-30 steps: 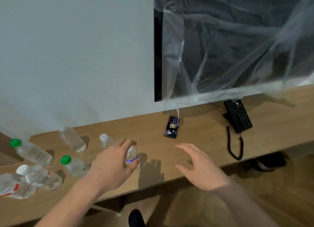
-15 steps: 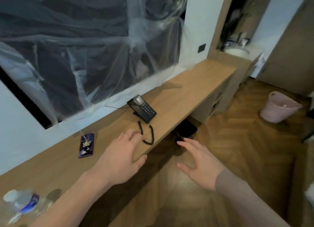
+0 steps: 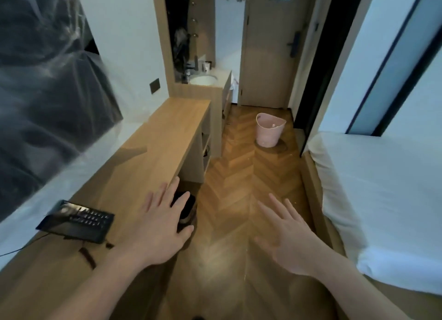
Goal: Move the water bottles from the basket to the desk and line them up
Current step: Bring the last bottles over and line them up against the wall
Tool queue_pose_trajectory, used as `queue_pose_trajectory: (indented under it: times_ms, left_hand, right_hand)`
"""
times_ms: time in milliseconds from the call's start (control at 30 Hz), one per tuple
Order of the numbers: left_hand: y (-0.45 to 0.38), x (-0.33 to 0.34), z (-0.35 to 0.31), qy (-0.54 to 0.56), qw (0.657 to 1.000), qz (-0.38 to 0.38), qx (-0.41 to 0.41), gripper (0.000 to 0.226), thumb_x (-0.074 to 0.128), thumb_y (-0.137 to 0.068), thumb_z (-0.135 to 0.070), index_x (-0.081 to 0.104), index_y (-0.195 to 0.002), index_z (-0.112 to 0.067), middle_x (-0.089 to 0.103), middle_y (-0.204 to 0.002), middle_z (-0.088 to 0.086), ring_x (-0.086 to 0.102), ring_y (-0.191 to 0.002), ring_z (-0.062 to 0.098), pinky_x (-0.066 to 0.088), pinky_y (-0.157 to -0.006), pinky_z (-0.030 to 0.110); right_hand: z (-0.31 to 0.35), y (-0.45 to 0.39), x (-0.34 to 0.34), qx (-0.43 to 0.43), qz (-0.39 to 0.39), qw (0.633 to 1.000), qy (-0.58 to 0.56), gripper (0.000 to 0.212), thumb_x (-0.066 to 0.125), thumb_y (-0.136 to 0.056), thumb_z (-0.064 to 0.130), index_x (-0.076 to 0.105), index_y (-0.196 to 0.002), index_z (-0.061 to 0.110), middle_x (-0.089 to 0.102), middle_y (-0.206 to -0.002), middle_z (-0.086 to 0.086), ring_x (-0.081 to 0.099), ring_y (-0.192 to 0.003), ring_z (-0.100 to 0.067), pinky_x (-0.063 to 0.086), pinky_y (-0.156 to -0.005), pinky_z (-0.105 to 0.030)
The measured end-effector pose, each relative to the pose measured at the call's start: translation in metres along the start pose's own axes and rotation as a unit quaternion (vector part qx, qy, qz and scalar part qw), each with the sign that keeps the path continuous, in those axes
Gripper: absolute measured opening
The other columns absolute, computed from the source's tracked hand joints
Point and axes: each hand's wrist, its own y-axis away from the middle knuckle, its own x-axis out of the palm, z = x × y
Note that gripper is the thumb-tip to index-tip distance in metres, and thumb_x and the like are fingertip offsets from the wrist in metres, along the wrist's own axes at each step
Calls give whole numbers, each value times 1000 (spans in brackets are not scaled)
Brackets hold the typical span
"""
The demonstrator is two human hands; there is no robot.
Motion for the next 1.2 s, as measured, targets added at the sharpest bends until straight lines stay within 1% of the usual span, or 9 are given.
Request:
queue_pose_trajectory:
  times_ms: [100, 167, 267, 367, 500, 633, 767, 967, 1200]
  left_hand:
    - [-46, -1, 13, -3, 1000, 8, 13, 80, 40, -105, -59, -5, -166, -33, -39, -164, -3, -29, -155, 23, -10, -126, 44]
    - [-75, -2, 27, -16, 1000, 7, 25, 82, 38, -104, -60, -6, -166, -31, -41, -164, -2, -30, -155, 24, -9, -128, 47]
    - [-116, -10, 44, -30, 999, 19, 36, 83, 36, -104, -62, -12, -165, -31, -41, -164, 0, -32, -154, 26, -5, -130, 50]
    - [-158, -16, 52, -39, 997, 20, 62, 82, 35, -105, -61, -13, -165, -31, -42, -163, 0, -32, -154, 26, -5, -130, 51]
    - [-208, -12, 50, -40, 994, 33, 97, 84, 36, -104, -62, -11, -165, -30, -39, -165, 0, -30, -155, 27, -7, -129, 50]
    - [-260, -7, 33, -46, 990, 38, 130, 85, 38, -103, -63, -10, -165, -31, -38, -166, -2, -30, -155, 26, -8, -129, 49]
    - [-317, -5, 5, -57, 989, 40, 132, 85, 39, -103, -63, -11, -165, -33, -36, -167, -2, -29, -155, 26, -5, -130, 51]
    - [-415, 0, -47, -65, 988, 52, 127, 85, 38, -103, -62, -12, -165, -31, -35, -167, -1, -29, -155, 26, -4, -130, 52]
    - [-519, -7, -100, -56, 994, 35, 84, 86, 36, -100, -69, -12, -164, -36, -35, -167, -4, -30, -155, 23, -9, -129, 49]
  right_hand:
    - [-2, -34, -10, 31, -9, 999, 6, 82, 43, -106, 62, -10, -166, 44, -28, -172, 12, -26, -159, -30, -3, -129, -54]
    - [0, -60, -17, 44, -19, 999, 4, 81, 40, -107, 64, -10, -167, 43, -28, -172, 11, -26, -159, -30, -4, -129, -54]
    - [3, -93, -27, 61, -30, 998, 7, 80, 34, -106, 68, -11, -166, 43, -29, -172, 11, -28, -158, -29, -6, -128, -53]
    - [2, -121, -34, 82, -41, 996, 13, 79, 31, -105, 68, -12, -166, 43, -30, -171, 11, -30, -157, -28, -7, -127, -52]
    - [-16, -147, -40, 119, -54, 991, 0, 80, 30, -103, 72, -11, -166, 45, -30, -170, 13, -30, -156, -26, -13, -120, -45]
    - [-45, -173, -53, 158, -55, 986, -10, 80, 34, -104, 71, -10, -166, 46, -30, -171, 13, -28, -158, -26, -6, -128, -50]
    - [-85, -207, -69, 178, -47, 983, -21, 79, 35, -105, 69, -9, -166, 47, -31, -170, 14, -30, -157, -24, -6, -127, -50]
    - [-163, -275, -102, 178, -45, 982, -38, 79, 38, -106, 66, -5, -167, 43, -29, -172, 12, -29, -158, -26, -2, -130, -53]
    - [-242, -364, -166, 160, -52, 986, -25, 79, 39, -104, 68, -4, -167, 45, -27, -172, 13, -23, -161, -24, -1, -130, -50]
